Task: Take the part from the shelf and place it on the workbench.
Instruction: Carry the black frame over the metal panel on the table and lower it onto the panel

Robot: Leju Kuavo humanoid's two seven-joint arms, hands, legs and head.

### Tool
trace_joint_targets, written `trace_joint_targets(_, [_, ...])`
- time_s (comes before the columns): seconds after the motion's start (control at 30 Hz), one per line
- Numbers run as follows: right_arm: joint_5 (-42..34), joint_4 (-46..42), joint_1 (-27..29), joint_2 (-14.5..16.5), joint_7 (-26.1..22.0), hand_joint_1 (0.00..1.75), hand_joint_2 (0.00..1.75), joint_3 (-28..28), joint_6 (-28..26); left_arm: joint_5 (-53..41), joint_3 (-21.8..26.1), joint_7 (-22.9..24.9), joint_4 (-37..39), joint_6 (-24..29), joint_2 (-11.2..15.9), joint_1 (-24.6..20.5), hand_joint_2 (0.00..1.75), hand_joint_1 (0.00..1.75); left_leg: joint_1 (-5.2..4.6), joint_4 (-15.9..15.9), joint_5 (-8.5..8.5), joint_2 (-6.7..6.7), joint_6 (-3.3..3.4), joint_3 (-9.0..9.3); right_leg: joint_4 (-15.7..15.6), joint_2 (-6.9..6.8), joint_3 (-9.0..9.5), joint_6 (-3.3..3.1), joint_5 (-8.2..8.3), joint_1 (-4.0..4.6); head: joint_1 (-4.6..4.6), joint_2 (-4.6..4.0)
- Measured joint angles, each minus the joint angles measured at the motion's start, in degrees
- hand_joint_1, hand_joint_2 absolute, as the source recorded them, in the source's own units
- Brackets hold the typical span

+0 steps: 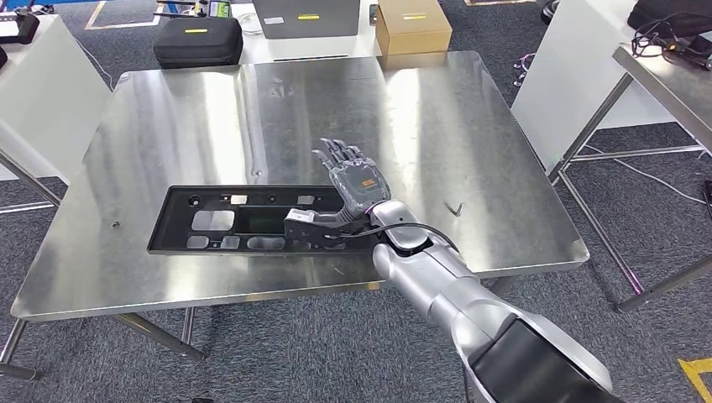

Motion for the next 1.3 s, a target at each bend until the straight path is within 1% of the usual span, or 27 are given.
trace_joint_targets(0.23, [1.02, -0.07, -0.02, 1.0, -0.26, 0.0, 0.0, 0.38, -0.69, 0.85, 0.02, -0.52, 0.0, 0.51, 0.08, 0.24, 0.0, 0.0, 0.0, 0.0, 0.0, 0.0, 0.0, 0.04, 0.0, 0.0, 0.03, 0.0, 0.0, 0.0, 0.0, 0.0])
trace_joint_targets(0.53, [0.33, -0.17, -0.1, 1.58, -0.59, 0.0, 0.0, 0.39, -1.21, 0.9, 0.02, -0.56, 0.0, 0.53, 0.05, 0.35, 0.0, 0.0, 0.0, 0.0, 0.0, 0.0, 0.0, 0.08, 0.0, 0.0, 0.07, 0.0, 0.0, 0.0, 0.0, 0.01])
trace_joint_targets(1.13, [-0.1, -0.26, -0.38, 1.62, -0.75, 0.0, 0.0, 0.38, -1.27, 0.89, 0.02, -0.42, 0.0, 0.53, 0.04, 0.35, 0.0, 0.0, 0.0, 0.0, 0.0, 0.01, 0.0, 0.11, 0.0, 0.0, 0.1, 0.0, 0.0, 0.0, 0.0, 0.0])
trace_joint_targets(1.3, [-2.37, -0.59, -0.49, 1.62, -2.02, 0.0, 0.0, -0.52, -1.56, 0.85, -0.01, -0.28, 0.0, 0.46, 0.03, 0.35, 0.0, 0.0, 0.0, 0.0, 0.0, 0.01, 0.0, 0.11, 0.0, 0.0, 0.1, 0.0, 0.0, 0.0, 0.0, -0.01])
